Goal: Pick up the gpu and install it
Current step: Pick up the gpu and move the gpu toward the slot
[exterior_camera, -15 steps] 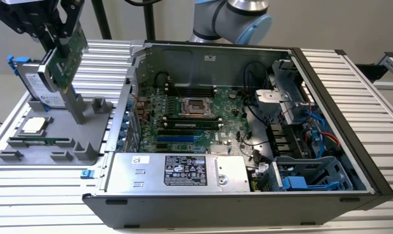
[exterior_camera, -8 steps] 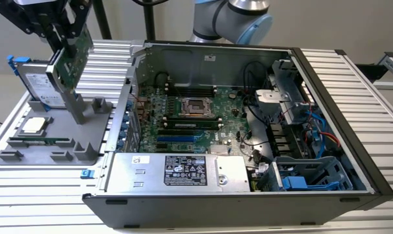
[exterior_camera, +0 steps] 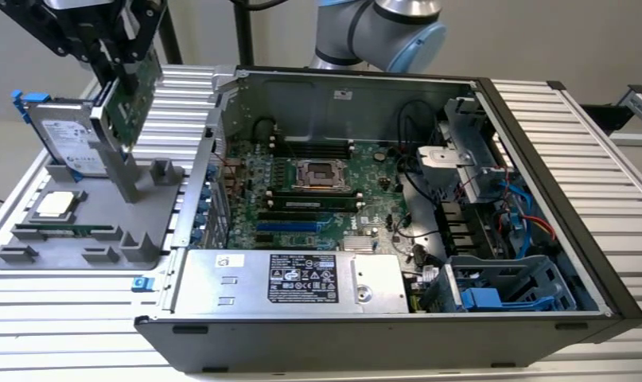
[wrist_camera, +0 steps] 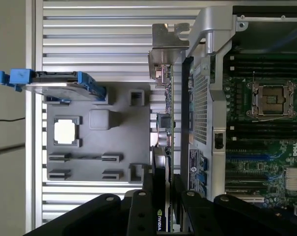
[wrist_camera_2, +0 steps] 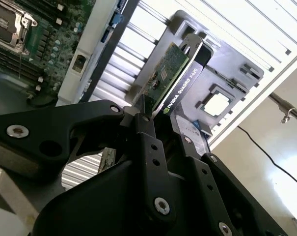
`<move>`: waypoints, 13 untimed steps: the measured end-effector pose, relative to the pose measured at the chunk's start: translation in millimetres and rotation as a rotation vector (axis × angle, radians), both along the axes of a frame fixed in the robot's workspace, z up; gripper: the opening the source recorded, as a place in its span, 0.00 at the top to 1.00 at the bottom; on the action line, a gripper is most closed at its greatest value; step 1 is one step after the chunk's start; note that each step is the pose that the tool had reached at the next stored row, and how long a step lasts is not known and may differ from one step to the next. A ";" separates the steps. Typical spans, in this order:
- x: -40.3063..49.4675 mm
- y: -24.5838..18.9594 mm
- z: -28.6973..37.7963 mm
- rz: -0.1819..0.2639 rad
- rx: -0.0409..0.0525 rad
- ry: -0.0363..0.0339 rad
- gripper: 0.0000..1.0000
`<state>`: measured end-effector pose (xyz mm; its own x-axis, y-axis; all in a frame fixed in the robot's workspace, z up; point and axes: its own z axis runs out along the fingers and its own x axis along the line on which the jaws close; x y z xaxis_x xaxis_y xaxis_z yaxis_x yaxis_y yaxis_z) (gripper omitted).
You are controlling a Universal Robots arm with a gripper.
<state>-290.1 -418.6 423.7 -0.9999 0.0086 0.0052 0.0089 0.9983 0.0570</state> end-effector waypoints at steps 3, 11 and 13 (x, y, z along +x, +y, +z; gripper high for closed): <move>4.8 0.0 0.0 0.000 0.0000 0.0001 1.00; 17.9 0.0 0.0 0.000 0.0000 0.0001 1.00; 21.0 0.0 0.0 0.000 0.0000 0.0000 1.00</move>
<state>-269.1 -418.7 423.7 -1.0000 0.0085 0.0052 0.0088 0.9983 0.0570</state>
